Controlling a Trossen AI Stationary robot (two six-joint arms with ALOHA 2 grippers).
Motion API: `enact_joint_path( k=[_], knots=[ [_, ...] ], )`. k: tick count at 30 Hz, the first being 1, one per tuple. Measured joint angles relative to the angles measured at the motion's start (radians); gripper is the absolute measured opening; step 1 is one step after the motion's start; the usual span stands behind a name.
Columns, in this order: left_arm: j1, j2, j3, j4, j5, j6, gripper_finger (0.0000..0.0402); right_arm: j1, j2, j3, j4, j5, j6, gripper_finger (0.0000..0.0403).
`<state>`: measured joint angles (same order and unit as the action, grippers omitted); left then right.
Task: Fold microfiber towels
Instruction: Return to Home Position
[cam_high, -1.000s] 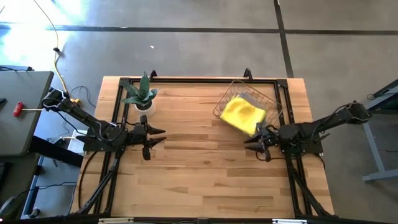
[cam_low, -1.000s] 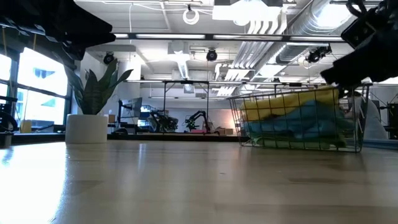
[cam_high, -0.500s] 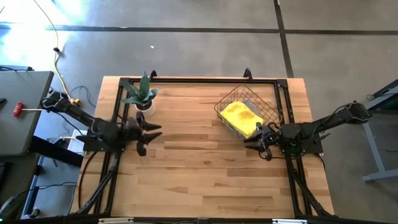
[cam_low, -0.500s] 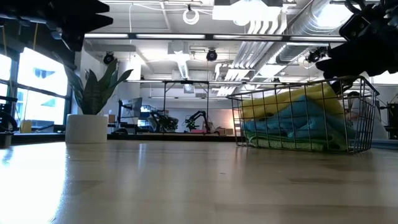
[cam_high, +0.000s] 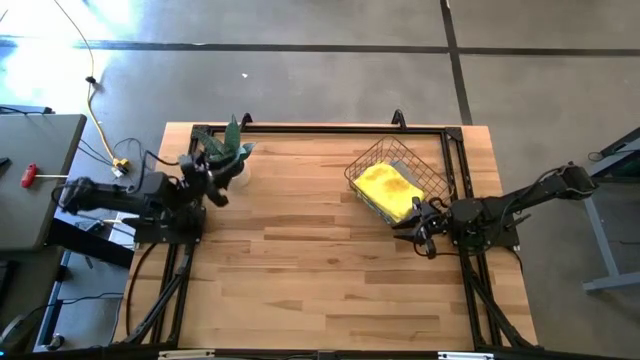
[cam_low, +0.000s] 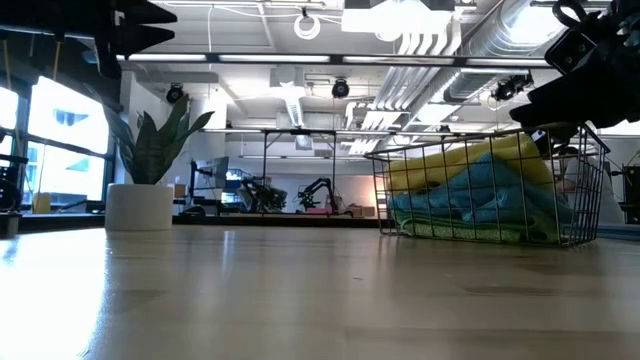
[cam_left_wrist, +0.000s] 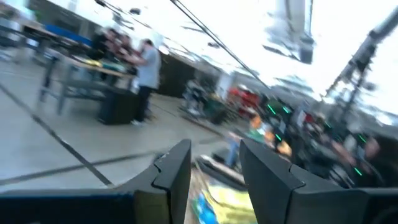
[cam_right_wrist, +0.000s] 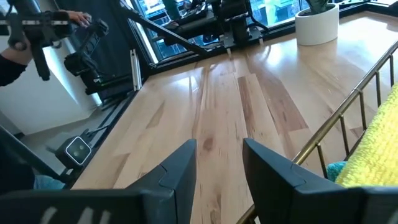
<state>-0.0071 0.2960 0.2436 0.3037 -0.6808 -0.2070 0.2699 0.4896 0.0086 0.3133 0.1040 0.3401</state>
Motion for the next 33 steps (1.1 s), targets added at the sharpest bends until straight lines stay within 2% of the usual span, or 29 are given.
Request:
enact_joint_path(
  k=[11,19,22,26,33],
  knots=[
    [0.218,-0.167,0.0,0.0,-0.004,0.0,0.0129,-0.002,-0.029,0.0,-0.008,0.0,0.0,0.0124],
    [0.357,-0.293,-0.001,0.0,-0.004,0.0,0.0129,-0.002,-0.155,0.0,-0.052,0.001,0.0,0.0124],
    [0.417,-0.292,-0.002,0.017,-0.013,0.0,0.0129,-0.012,-0.204,0.0,-0.065,0.0,0.0,0.0124],
    [0.498,-0.292,-0.001,0.007,-0.008,0.0,0.0129,-0.073,-0.26,0.0,-0.071,-0.002,0.0,0.0124],
    [0.657,-0.292,-0.001,0.004,-0.012,0.0,0.0129,-0.244,-0.369,0.0,-0.07,-0.002,0.0,0.0124]
  ],
)
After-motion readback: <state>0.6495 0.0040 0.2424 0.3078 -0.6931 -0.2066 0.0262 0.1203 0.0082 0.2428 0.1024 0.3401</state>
